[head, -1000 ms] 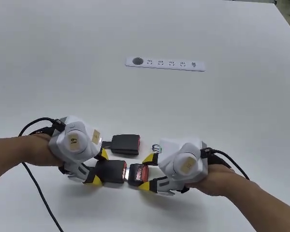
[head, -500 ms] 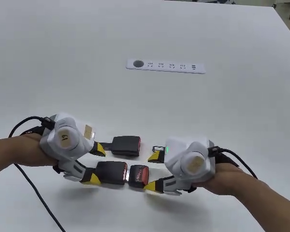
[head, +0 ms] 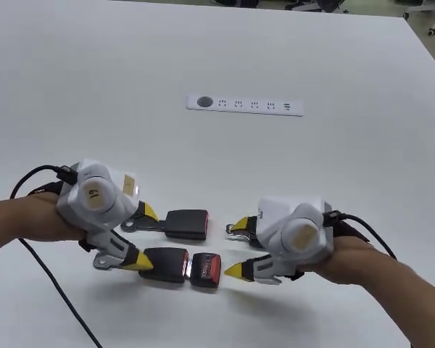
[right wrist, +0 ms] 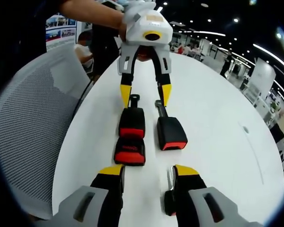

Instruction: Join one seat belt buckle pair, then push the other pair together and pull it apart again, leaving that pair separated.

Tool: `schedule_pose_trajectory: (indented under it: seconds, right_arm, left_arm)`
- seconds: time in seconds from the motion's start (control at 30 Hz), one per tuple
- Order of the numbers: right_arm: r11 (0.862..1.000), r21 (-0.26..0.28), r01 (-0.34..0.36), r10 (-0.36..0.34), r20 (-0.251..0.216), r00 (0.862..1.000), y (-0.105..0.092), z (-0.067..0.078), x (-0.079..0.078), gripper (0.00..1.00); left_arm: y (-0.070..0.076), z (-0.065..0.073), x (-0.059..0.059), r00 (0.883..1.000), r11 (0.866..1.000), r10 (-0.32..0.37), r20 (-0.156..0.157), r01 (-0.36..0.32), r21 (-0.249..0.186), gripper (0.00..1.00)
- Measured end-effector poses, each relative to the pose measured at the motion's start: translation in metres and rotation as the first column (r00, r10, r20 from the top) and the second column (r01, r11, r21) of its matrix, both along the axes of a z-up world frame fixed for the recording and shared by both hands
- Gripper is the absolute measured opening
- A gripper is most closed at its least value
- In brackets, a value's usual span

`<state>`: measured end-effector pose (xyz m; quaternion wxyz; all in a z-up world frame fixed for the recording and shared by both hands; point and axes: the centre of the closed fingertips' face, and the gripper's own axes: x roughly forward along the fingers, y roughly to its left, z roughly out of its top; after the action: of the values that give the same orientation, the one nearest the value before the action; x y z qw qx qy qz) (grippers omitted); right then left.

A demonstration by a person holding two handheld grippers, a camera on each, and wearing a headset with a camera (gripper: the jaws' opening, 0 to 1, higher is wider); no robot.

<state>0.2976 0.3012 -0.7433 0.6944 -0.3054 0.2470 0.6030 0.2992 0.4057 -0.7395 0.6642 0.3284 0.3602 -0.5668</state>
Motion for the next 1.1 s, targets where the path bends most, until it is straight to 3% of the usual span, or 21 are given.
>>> schedule_pose_trajectory:
  seconds: [0.47,1.1]
  right_arm:
    - [0.999,-0.029,0.037,-0.037,0.016,0.999,-0.027,0.000,0.025,0.39]
    - [0.994,-0.084,0.066,-0.067,0.000,0.998,-0.059,-0.012,0.045,0.37]
  left_arm:
    - [-0.007,0.002,0.028,1.000,1.000,0.008,0.016,-0.008,-0.005,0.47]
    - [-0.026,-0.008,0.041,1.000,1.000,-0.020,-0.006,0.020,0.014,0.44]
